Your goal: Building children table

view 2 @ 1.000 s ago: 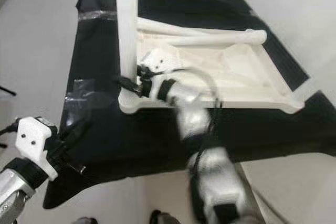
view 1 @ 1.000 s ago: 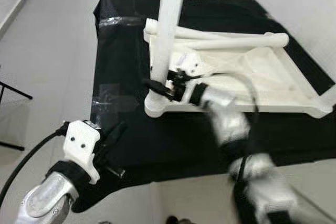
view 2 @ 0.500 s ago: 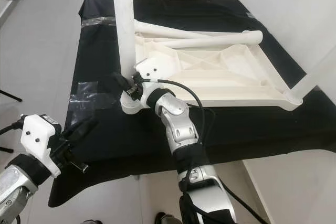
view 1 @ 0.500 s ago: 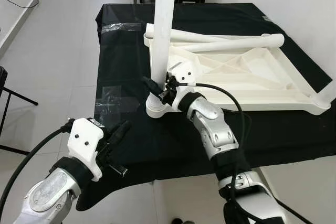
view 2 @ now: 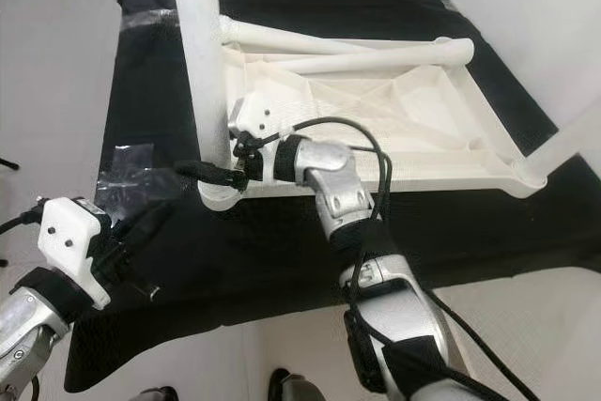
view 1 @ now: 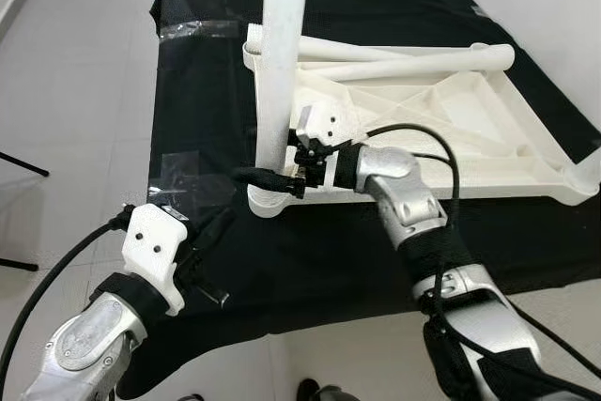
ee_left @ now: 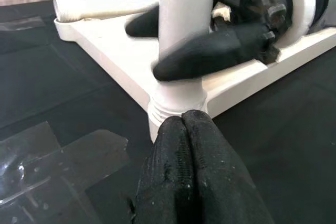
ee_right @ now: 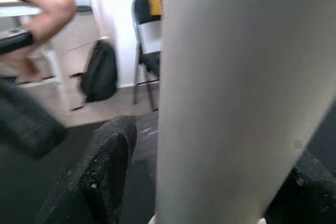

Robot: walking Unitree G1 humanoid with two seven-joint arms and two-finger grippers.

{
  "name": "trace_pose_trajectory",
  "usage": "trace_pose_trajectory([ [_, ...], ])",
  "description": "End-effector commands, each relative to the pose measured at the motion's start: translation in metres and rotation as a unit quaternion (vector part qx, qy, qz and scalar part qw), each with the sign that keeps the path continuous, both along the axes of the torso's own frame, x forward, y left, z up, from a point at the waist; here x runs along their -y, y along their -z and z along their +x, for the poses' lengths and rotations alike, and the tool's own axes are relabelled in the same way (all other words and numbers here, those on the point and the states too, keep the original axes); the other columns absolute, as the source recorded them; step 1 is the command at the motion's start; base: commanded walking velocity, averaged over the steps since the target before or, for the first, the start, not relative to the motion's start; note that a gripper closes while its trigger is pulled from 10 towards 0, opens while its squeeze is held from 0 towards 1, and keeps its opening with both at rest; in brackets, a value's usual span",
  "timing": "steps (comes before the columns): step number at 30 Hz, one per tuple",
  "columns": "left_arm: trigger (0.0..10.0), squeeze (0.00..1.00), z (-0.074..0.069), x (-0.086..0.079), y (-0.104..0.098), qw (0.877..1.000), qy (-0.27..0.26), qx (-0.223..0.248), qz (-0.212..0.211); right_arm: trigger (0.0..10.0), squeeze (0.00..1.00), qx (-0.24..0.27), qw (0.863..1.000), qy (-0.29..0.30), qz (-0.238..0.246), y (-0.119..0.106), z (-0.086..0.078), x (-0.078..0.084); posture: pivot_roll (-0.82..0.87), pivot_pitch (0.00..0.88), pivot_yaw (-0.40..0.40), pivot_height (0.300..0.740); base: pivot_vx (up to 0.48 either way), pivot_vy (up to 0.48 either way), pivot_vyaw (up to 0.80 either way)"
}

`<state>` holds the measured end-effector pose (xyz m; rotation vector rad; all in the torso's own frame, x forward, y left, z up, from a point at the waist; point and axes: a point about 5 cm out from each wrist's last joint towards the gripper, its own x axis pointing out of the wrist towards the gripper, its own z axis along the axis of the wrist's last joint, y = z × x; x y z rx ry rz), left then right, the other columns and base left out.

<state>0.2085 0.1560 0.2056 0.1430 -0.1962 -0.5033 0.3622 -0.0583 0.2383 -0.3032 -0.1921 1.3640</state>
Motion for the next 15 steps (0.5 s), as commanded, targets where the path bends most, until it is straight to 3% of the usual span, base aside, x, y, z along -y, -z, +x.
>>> trace_pose_trajectory([
  [1, 10.0, 0.0, -0.0013, 0.0008, 0.0046, 1.0, 0.0, -0.009, 0.001, 8.2, 0.0, -0.01, 1.0, -0.028, -0.011, 0.0021, 0.0003, -0.0022, 0.16, 0.227, -0.141, 0.74, 0.0, 0.0, 0.0],
  [2, 10.0, 0.0, -0.0013, 0.0008, 0.0046, 1.0, 0.0, -0.009, 0.001, 8.2, 0.0, -0.01, 1.0, -0.028, -0.011, 0.0021, 0.0003, -0.0022, 0.16, 0.227, -0.141, 0.74, 0.0, 0.0, 0.0],
  [3, 10.0, 0.0, -0.0013, 0.0013, 0.0045, 1.0, 0.0, -0.008, 0.0, 2.8, 0.0, -0.017, 0.999, -0.044, -0.014, 0.0009, 0.0005, -0.0025, 0.16, 0.228, -0.142, 0.74, 0.0, 0.0, 0.0],
  [4, 10.0, 0.0, -0.0014, 0.0017, 0.0044, 1.0, 0.0, -0.008, 0.0, 0.0, 0.0, -0.027, 0.998, -0.061, -0.015, -0.0004, 0.0, -0.0026, 0.16, 0.229, -0.146, 0.74, 0.0, 0.0, 0.0],
  [11, 10.0, 0.0, -0.0021, 0.004, 0.0045, 1.0, 0.004, -0.008, -0.002, 0.0, 0.0, -0.044, 0.994, -0.1, -0.021, -0.0016, -0.0021, -0.0025, 0.15, 0.232, -0.148, 0.74, 0.0, 0.0, 0.0],
  [15, 10.0, 0.0, -0.0024, 0.0046, 0.0042, 1.0, 0.005, -0.008, -0.002, 0.0, 0.0, -0.043, 0.994, -0.095, -0.015, 0.0032, -0.0015, -0.0004, 0.15, 0.234, -0.147, 0.74, 0.0, 0.0, 0.0],
])
